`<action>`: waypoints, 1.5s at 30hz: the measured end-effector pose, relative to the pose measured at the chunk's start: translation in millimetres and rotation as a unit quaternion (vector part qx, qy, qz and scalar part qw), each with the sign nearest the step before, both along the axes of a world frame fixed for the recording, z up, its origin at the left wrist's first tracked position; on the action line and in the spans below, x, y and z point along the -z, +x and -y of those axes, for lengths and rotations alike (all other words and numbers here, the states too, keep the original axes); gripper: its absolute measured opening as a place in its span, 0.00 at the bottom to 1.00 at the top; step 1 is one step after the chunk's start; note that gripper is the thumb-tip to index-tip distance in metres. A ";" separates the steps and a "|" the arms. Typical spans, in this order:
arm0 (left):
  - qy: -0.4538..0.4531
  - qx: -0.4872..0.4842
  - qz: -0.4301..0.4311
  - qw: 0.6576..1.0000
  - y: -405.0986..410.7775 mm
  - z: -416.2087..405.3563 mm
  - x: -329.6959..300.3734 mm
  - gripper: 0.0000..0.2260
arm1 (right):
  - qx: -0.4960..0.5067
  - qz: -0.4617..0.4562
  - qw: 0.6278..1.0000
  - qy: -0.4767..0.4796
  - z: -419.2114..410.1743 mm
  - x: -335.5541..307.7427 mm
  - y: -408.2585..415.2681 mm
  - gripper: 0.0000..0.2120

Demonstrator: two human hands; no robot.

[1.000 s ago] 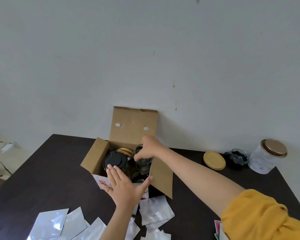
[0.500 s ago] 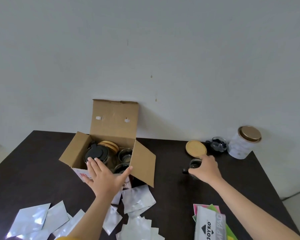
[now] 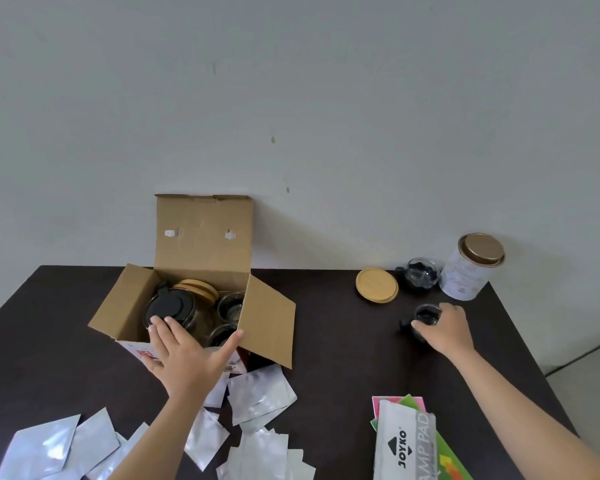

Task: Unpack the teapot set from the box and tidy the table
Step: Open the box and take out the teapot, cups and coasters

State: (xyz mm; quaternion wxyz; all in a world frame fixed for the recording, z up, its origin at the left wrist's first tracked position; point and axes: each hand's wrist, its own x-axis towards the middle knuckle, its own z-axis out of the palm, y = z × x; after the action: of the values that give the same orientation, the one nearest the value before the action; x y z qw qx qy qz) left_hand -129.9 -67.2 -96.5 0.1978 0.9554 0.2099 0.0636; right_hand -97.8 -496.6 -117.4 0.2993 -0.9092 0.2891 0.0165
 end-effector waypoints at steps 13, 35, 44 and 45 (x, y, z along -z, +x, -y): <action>-0.002 0.000 -0.001 1.000 3.8 0.2 5.4 0.63 | 0.011 0.007 1.000 -0.022 20.4 11.0 53.5 0.32; -0.041 0.022 -0.009 0.999 1.4 -0.1 -4.7 0.64 | -0.307 0.112 0.929 0.174 -265.9 -93.2 38.1 0.23; -0.061 0.032 -0.035 0.997 -1.0 -6.4 -11.4 0.63 | -0.224 -0.065 0.951 0.205 -369.1 -80.2 85.5 0.25; -0.062 0.033 -0.029 0.997 -1.4 -6.6 -10.9 0.63 | -0.178 -0.077 0.949 0.249 -375.8 -75.5 90.5 0.24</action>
State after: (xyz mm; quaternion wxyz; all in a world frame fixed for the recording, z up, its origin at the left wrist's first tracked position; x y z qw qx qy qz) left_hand -131.3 -60.6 -85.6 0.2525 0.9491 0.1874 0.0162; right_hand -7.3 -120.7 -41.9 0.4851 -0.8383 0.1319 0.2109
